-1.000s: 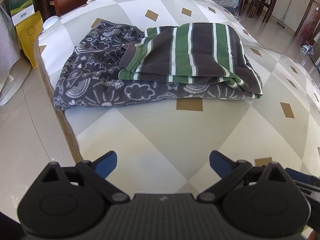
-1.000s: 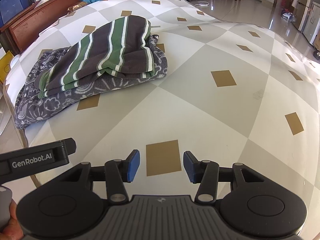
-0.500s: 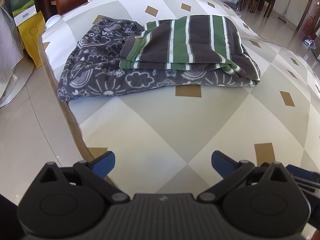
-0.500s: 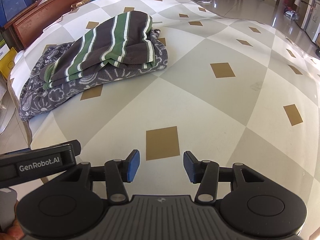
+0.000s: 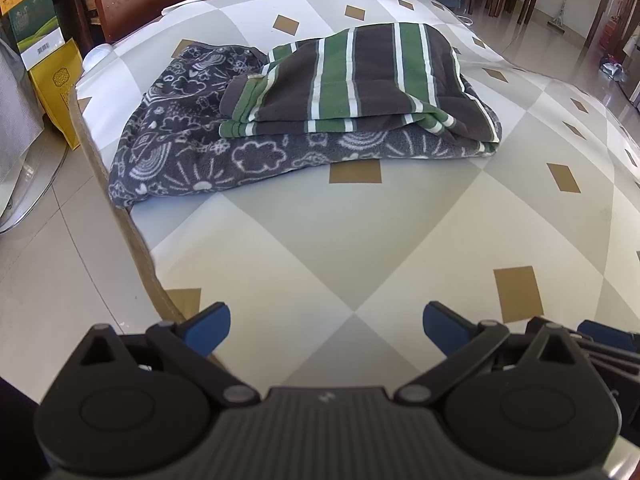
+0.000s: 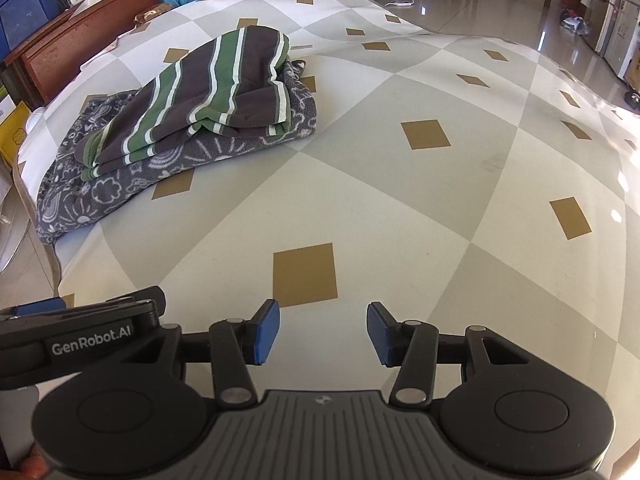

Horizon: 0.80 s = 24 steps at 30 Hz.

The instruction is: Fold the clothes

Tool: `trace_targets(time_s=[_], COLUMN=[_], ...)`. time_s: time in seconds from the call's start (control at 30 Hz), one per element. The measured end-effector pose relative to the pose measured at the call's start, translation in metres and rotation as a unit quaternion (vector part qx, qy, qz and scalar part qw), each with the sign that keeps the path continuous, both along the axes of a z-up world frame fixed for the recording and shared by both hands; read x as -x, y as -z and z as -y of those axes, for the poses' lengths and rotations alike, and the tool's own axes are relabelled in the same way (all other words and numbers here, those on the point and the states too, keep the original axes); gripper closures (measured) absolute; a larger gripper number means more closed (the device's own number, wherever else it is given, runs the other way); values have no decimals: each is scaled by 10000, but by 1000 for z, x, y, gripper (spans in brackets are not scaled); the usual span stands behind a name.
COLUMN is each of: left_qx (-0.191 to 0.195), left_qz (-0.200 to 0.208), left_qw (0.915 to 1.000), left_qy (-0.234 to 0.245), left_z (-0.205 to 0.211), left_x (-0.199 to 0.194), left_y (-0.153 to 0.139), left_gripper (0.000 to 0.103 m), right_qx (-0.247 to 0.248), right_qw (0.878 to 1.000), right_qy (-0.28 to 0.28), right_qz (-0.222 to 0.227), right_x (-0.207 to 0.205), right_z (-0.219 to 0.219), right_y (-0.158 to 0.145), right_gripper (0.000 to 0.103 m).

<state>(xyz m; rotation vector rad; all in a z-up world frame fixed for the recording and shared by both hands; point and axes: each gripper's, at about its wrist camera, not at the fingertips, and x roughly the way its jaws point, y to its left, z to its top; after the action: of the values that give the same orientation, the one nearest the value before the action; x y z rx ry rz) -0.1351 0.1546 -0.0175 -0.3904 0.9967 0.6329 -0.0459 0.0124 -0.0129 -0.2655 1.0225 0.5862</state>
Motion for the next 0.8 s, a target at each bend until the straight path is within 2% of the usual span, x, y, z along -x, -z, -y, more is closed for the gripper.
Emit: trace_targets(time_s=[0.8], left_qx=[-181], left_qz=[-99], left_qw=[9986], left_qy=[493], left_z=[47], left_x=[-25], left_y=[-1], left_gripper=[0], right_qx=[-18], right_qw=[9990], right_qy=[443], right_qz=[16], right_x=[-8], right_z=[49], right_y=[-5], right_gripper=[55])
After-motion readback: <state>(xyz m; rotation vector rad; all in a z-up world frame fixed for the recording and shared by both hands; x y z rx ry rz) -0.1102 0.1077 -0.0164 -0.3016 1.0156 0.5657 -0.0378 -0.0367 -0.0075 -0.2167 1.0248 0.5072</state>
